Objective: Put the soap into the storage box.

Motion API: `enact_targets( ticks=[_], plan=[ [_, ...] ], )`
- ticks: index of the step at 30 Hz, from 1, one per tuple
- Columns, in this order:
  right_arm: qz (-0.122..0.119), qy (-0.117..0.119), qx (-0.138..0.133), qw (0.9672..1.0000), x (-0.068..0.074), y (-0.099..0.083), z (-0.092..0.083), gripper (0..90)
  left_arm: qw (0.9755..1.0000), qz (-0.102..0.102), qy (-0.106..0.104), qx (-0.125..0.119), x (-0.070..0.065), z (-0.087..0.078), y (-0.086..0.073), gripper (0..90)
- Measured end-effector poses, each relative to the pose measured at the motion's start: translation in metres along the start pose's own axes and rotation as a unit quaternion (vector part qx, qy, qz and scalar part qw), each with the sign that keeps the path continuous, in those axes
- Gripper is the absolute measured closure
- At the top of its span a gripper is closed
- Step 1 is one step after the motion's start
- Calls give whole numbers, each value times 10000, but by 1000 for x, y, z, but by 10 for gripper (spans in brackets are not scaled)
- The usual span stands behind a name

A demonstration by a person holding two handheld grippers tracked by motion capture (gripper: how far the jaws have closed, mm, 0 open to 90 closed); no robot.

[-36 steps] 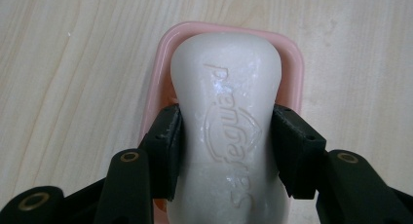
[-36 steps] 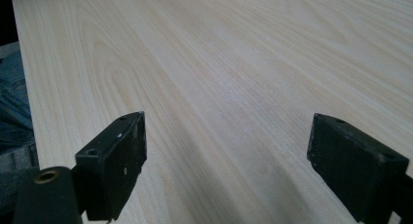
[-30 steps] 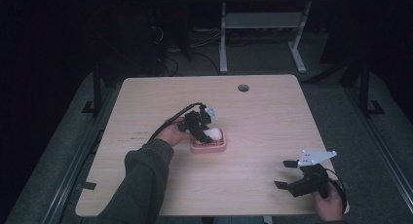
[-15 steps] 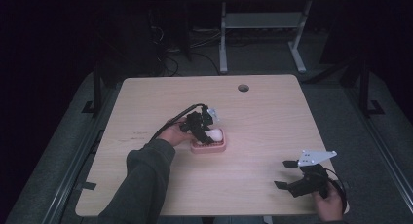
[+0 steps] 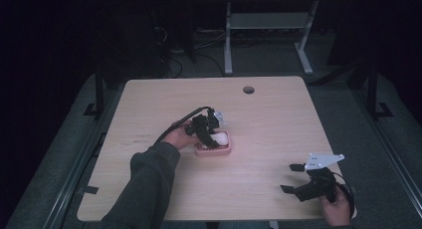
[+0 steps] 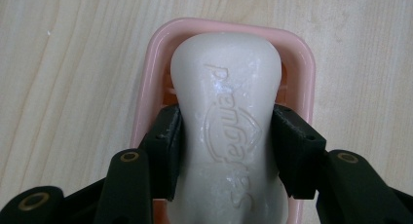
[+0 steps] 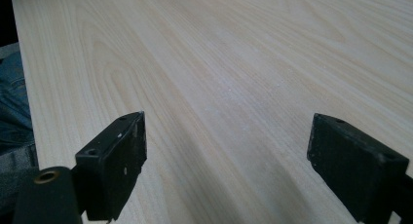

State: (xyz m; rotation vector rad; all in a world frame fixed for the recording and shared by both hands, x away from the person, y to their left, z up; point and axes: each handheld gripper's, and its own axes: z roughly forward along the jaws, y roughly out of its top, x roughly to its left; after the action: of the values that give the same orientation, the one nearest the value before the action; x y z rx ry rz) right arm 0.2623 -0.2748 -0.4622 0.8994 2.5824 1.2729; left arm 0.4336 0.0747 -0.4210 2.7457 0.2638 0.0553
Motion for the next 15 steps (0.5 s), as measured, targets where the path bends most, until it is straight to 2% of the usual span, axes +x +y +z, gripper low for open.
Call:
enact_targets(
  ticks=[8,15],
  plan=[
    [-2,-6,-2,10000,0,0,0,141,10000,-27,-16,47,0,1,0,490],
    [-12,-2,0,10000,0,0,0,142,9999,-38,55,95,0,1,0,488]
  ],
)
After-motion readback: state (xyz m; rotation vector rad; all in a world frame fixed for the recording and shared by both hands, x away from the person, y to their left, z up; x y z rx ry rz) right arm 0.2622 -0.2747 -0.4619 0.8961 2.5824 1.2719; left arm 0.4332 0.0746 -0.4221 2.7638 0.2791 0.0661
